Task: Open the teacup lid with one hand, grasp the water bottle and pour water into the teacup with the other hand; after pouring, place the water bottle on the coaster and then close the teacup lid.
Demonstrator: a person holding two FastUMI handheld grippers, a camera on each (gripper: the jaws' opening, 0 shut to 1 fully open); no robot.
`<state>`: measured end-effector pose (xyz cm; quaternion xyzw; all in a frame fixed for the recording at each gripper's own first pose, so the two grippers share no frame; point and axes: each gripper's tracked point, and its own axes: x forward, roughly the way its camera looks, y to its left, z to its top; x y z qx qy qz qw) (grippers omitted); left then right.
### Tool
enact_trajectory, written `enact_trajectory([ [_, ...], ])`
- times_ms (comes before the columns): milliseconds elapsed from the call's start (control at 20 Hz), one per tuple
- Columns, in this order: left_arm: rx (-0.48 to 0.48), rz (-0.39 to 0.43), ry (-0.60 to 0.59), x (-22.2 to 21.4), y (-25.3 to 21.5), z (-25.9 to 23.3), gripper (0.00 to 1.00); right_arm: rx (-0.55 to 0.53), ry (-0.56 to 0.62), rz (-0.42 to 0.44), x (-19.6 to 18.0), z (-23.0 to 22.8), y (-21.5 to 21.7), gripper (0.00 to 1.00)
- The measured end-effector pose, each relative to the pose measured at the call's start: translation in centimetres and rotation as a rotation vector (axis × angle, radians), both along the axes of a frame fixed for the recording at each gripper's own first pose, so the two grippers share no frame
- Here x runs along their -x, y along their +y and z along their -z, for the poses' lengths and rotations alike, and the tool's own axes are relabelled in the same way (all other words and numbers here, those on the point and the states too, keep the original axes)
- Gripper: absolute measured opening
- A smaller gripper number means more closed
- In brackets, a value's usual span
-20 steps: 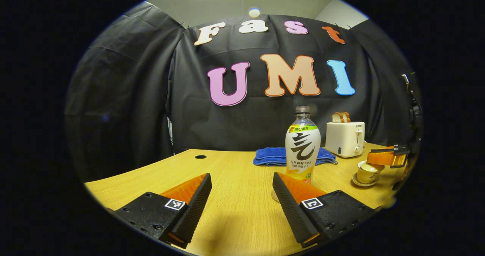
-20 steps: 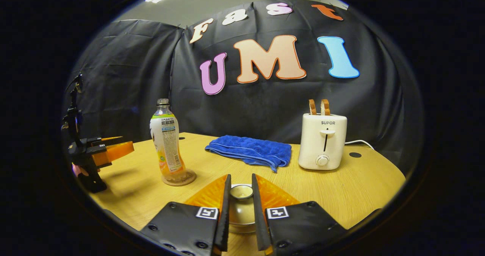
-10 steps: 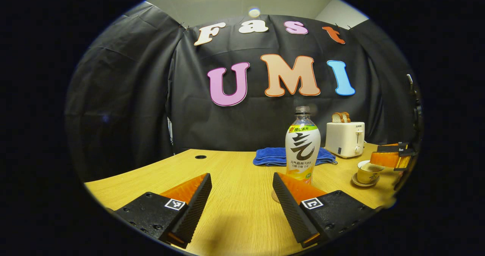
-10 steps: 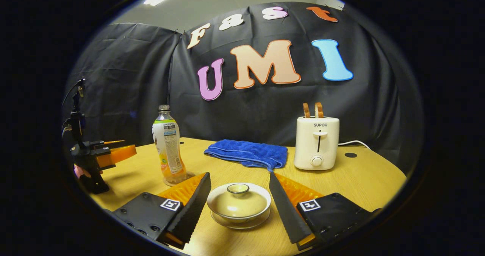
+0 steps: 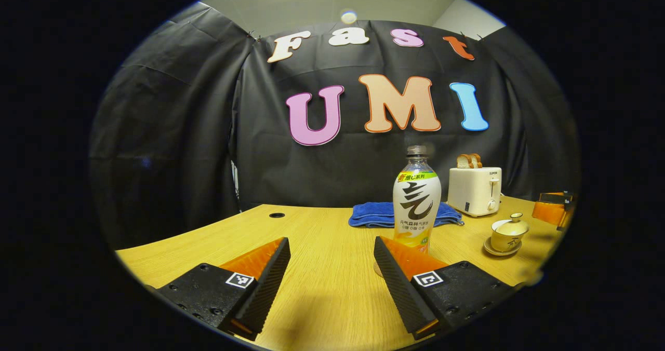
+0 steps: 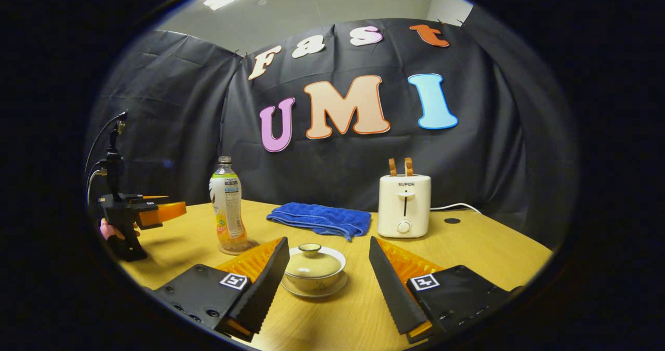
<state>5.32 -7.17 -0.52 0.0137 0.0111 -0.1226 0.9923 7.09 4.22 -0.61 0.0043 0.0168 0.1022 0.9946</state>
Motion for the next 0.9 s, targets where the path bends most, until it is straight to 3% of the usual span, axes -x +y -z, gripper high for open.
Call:
enact_trajectory([
  [100, 0.0, -0.004, 0.0, 0.1, 0.1, 0.0, 0.95, 0.002, -0.005, 0.04, 0.6, -0.1, -1.2, 0.92],
  [150, 0.0, -0.008, 0.0, 0.0, 0.2, -0.1, 0.95, 0.003, -0.007, 0.065, 0.7, -0.2, -2.0, 0.97],
  [200, -0.001, -0.012, 0.0, 0.1, 0.4, 0.0, 0.95, 0.004, -0.009, 0.088, 0.7, -0.2, -2.6, 0.92],
  [400, 0.0, -0.033, 0.001, 0.2, 0.7, 0.0, 0.95, 0.011, -0.013, 0.187, 0.7, -0.2, -4.9, 0.92],
  [450, 0.0, -0.037, 0.002, 0.2, 0.8, 0.0, 0.95, 0.012, -0.014, 0.209, 0.7, -0.3, -5.4, 0.97],
  [650, 0.0, -0.051, 0.001, 0.2, 1.0, 0.0, 0.95, 0.016, -0.016, 0.257, 0.7, -0.3, -6.2, 1.0],
  [900, -0.001, -0.056, 0.0, 0.3, 1.1, 0.0, 0.95, 0.018, -0.018, 0.294, 0.7, -0.3, -6.9, 0.92],
])
